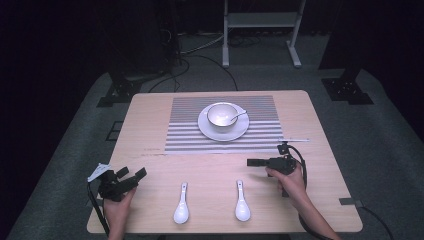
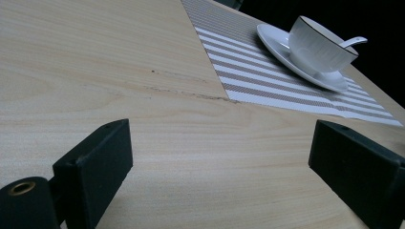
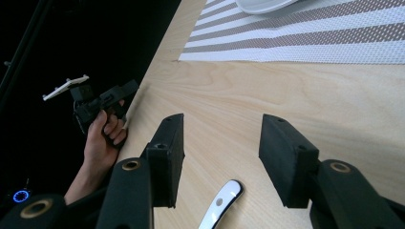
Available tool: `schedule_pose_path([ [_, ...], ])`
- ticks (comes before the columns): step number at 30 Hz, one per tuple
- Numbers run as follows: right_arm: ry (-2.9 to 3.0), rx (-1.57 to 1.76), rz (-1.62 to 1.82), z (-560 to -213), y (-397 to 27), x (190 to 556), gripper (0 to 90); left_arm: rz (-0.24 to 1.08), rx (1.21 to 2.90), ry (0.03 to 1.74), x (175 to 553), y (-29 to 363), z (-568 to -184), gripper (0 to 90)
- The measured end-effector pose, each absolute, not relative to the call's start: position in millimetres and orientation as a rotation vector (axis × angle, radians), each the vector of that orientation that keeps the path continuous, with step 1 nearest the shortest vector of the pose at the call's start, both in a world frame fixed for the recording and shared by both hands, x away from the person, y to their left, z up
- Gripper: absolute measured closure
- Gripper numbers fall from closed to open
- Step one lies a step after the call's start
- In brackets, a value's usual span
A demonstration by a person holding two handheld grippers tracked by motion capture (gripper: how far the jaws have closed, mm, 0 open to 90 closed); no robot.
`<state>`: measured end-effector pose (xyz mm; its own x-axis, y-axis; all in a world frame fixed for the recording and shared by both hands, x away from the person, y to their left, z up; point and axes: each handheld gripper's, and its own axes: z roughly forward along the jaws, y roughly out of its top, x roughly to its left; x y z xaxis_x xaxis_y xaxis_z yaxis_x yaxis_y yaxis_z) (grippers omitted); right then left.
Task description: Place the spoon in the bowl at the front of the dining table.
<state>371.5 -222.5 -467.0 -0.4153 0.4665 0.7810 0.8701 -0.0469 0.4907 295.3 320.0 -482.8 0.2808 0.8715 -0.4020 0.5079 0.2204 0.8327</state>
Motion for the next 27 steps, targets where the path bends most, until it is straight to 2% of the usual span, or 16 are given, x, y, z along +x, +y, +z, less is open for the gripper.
schedule_pose_path([
  [27, -1.85, -1.411, -1.476, -477.1, -233.0, 345.3, 49.4, 0.411, 1.434, 1.372, 295.3, 319.9, -482.8, 6.3],
])
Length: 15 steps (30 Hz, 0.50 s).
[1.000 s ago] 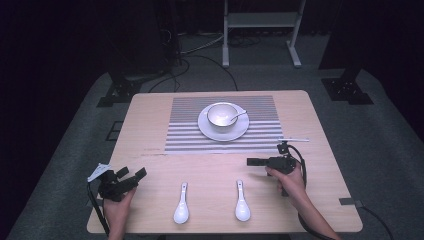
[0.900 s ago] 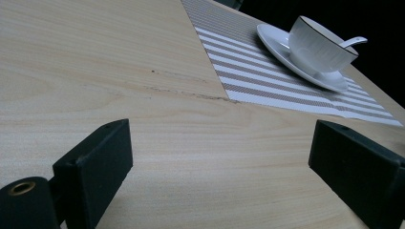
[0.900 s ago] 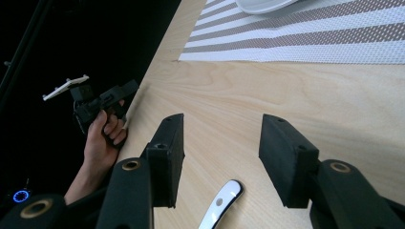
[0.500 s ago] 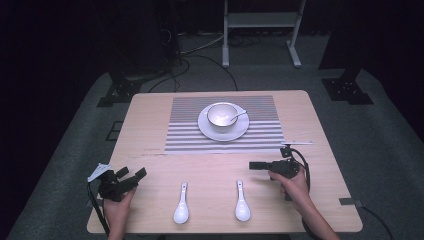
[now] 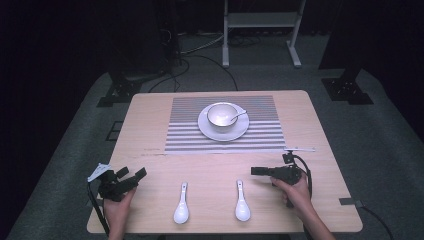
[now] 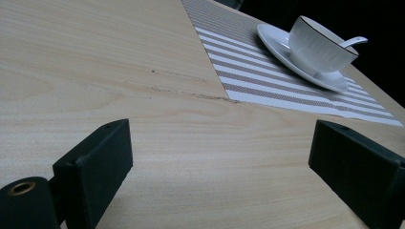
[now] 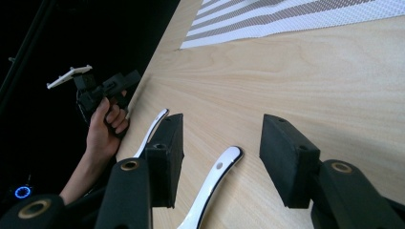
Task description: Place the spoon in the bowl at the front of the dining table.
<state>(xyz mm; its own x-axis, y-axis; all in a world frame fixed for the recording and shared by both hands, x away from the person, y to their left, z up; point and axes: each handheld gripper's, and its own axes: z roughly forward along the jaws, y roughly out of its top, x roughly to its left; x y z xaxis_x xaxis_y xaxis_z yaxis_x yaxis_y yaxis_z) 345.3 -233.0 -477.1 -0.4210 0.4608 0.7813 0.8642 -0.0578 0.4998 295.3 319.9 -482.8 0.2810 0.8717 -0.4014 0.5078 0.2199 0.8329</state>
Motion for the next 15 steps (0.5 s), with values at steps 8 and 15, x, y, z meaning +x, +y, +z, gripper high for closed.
schedule_pose_path([
  [8, -1.869, -1.406, -1.489, -477.7, -232.9, 334.5, 48.9, 0.412, 1.432, 1.373, 295.2, 320.1, -482.8, 6.3],
  [15, -1.87, -1.401, -1.504, -481.1, -234.6, 324.5, 48.7, 0.408, 1.428, 1.375, 295.1, 320.5, -483.0, 6.3],
])
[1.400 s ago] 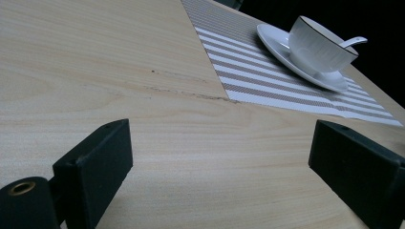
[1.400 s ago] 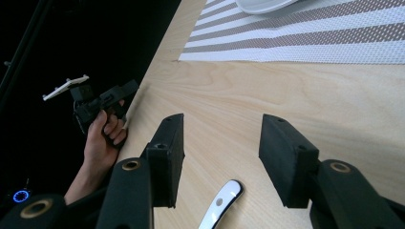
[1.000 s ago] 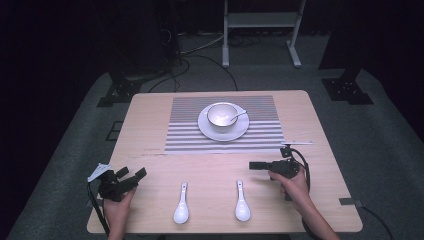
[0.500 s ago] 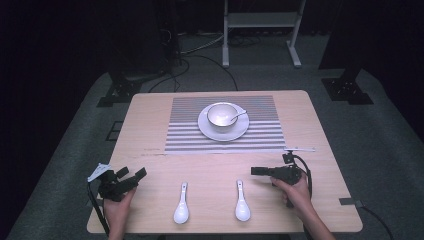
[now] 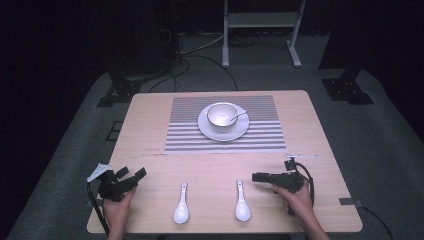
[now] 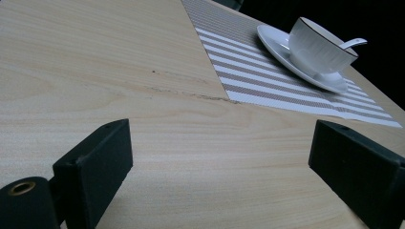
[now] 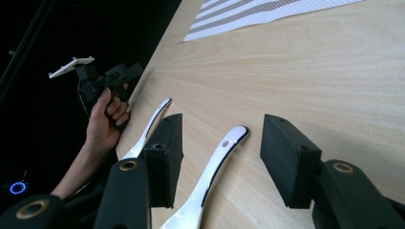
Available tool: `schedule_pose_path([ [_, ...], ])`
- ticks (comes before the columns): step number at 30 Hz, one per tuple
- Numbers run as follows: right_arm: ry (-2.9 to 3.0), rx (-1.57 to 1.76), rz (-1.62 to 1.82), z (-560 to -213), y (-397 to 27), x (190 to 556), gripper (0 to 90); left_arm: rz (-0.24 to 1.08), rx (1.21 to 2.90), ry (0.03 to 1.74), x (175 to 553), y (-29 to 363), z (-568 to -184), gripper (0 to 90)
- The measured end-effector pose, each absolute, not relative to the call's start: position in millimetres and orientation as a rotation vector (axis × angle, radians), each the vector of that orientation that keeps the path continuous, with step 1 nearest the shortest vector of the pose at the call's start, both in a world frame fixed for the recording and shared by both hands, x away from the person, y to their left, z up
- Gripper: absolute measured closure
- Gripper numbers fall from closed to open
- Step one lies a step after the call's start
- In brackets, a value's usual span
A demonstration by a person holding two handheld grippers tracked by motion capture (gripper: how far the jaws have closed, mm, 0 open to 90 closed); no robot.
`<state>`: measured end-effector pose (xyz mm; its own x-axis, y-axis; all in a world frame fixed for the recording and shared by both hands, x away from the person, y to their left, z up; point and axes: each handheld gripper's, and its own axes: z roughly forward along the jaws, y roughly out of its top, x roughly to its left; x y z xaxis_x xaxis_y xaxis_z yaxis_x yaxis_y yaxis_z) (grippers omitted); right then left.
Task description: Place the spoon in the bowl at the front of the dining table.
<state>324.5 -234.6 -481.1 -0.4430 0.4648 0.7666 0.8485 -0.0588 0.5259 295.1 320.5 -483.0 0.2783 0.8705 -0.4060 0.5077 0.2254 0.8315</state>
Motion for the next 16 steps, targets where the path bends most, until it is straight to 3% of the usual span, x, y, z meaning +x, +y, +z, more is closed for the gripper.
schedule_pose_path([
  [16, -1.88, -1.397, -1.553, -480.5, -235.8, 307.8, 44.1, 0.409, 1.426, 1.373, 294.9, 320.7, -483.0, 6.3],
])
